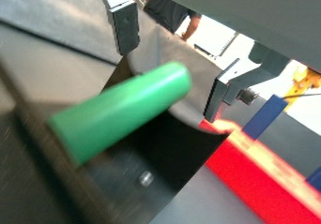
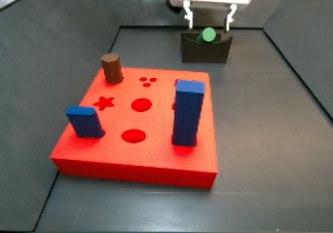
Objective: Pick up the round object. Move up. Place the round object on the fixture. Regrasp the round object. Move to above the board. Insert the round object.
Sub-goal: Regrasp the round object.
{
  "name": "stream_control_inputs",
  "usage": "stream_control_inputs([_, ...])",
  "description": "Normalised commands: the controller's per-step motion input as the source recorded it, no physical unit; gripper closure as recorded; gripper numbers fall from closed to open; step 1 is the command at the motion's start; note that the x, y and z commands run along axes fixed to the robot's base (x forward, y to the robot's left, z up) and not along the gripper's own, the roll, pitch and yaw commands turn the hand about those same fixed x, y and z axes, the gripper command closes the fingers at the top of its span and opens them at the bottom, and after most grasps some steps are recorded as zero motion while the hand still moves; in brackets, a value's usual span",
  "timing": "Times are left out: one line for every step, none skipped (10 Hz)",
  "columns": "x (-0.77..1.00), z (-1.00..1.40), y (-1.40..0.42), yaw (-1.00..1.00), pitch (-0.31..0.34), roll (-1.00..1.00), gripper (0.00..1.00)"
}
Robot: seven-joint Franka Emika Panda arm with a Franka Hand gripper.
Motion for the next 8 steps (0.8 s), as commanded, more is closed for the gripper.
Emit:
stream_control_inputs([-0.03,1.0,0.0,-0.01,0.076,0.04,0.0])
stream_control_inputs([-0.03,0.97,0.01,-0.02,0.078,0.05,0.0])
stream_control_inputs([-0.03,0.73,0.0,-0.03,0.081,0.06,0.0])
stream_control_inputs([-0.03,0.49,0.01,-0.04,0.076,0.05,0.0])
stream_control_inputs([-0.02,0.3,0.01,-0.05,0.064,0.05,0.0])
stream_control_inputs([-0.12,1.0,-0.85,0.01,0.037,1.0,0.0])
stream_control_inputs([-0.11,0.9,-0.85,0.01,0.035,1.0,0.0])
stream_control_inputs([-0.12,0.72,-0.7,0.01,0.021,1.0,0.0])
